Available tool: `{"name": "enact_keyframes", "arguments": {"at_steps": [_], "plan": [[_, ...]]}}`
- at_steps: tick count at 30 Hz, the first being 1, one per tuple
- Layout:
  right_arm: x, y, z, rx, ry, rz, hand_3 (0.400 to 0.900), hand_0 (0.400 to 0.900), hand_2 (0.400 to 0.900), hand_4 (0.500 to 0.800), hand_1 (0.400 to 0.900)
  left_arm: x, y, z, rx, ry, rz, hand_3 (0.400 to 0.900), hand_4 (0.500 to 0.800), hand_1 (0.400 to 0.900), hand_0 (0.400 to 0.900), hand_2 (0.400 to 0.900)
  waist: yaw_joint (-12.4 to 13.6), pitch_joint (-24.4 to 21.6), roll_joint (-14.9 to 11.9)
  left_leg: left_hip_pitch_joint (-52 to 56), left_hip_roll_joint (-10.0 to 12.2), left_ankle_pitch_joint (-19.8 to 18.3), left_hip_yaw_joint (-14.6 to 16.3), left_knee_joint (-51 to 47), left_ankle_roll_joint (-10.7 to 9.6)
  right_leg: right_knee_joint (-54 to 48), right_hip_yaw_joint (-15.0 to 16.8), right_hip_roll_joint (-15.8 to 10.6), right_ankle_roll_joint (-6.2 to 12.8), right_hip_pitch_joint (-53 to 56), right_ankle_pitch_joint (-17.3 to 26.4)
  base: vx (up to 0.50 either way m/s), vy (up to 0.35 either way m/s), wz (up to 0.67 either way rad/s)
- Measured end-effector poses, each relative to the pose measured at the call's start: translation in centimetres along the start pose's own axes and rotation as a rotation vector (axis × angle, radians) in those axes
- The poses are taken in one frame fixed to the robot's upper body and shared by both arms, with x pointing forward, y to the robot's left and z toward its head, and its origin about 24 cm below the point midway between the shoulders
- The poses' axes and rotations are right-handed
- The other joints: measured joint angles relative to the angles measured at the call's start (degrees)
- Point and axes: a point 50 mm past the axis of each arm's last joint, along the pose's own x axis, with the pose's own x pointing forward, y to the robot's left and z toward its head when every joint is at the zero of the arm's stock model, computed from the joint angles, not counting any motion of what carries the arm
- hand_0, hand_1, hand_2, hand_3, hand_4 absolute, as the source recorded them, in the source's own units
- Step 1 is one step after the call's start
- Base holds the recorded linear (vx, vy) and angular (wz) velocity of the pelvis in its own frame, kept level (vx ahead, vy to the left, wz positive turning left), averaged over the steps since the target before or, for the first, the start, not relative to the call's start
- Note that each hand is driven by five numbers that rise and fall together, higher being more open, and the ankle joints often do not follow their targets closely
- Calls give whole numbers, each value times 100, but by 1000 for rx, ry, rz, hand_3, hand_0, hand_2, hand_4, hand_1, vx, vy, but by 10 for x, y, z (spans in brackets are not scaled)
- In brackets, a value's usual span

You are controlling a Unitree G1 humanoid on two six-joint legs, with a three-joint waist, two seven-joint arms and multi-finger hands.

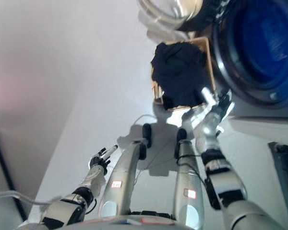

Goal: Put the clothes in the basket into the washing machine.

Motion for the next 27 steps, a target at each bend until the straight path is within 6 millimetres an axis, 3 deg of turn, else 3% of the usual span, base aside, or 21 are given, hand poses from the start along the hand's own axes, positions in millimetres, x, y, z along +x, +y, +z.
{"name": "enact_keyframes", "arguments": {"at_steps": [5, 9, 11, 14, 18, 22, 27], "plan": [[-28, -52, -82, -241, 288, -41, 900, 900, 900, 800, 900, -1, 22, -21, 76, 73, 33, 900, 800, 900, 900, 900, 10, -316, -346, 1363, 62, 5, -70, -744, 13, -1194, -161, 129, 104, 1600, 262, 67, 78, 9], [-81, -114, -150, -410, 613, -84, 900, 900, 900, 800, 900, -7, 56, -49, 146, 163, 91, 900, 800, 900, 900, 900, 41, -1013, -545, 2342, 42, 105, -138, -1503, 33, -2406, -280, 185, 169, 2812, 605, 37, 51, 6], [-105, -139, -168, -475, 735, -79, 900, 900, 900, 800, 900, -11, 75, -61, 184, 201, 125, 900, 800, 900, 900, 900, 52, -1353, -582, 2738, 2, 164, -137, -1850, 68, -2919, -302, 182, 209, 3302, 761, 43, 26, 5], [-135, -167, -185, -553, 880, -72, 900, 900, 900, 800, 900, -17, 95, -74, 221, 244, 150, 900, 800, 900, 900, 900, 8, -1666, -595, 3310, -70, 370, -132, -2425, 121, -3574, -335, 156, 281, 3905, 1020, 64, 30, -2], [-164, -190, -197, -594, 994, -76, 900, 900, 900, 800, 900, -32, 117, -101, 249, 342, 185, 900, 800, 900, 900, 900, -10, -2073, -627, 4046, -76, 703, -62, -3392, 60, -4153, -278, 178, 275, 4416, 1184, 42, 19, -3], [-176, -198, -200, -574, 1037, -101, 900, 900, 900, 800, 900, -44, 129, -121, 250, 423, 198, 900, 800, 900, 900, 900, -22, -2226, -712, 4326, -24, 726, -34, -3541, 28, -4220, -242, 228, 246, 4617, 1179, 26, 0, -7], [-182, -202, -202, -576, 1054, -102, 900, 900, 900, 800, 900, -52, 136, -131, 272, 459, 201, 900, 800, 900, 900, 900, -24, -2360, -785, 4388, 2, 741, -18, -3542, 6, -4221, -227, 250, 223, 4685, 1185, -11, -9, -1]]}}
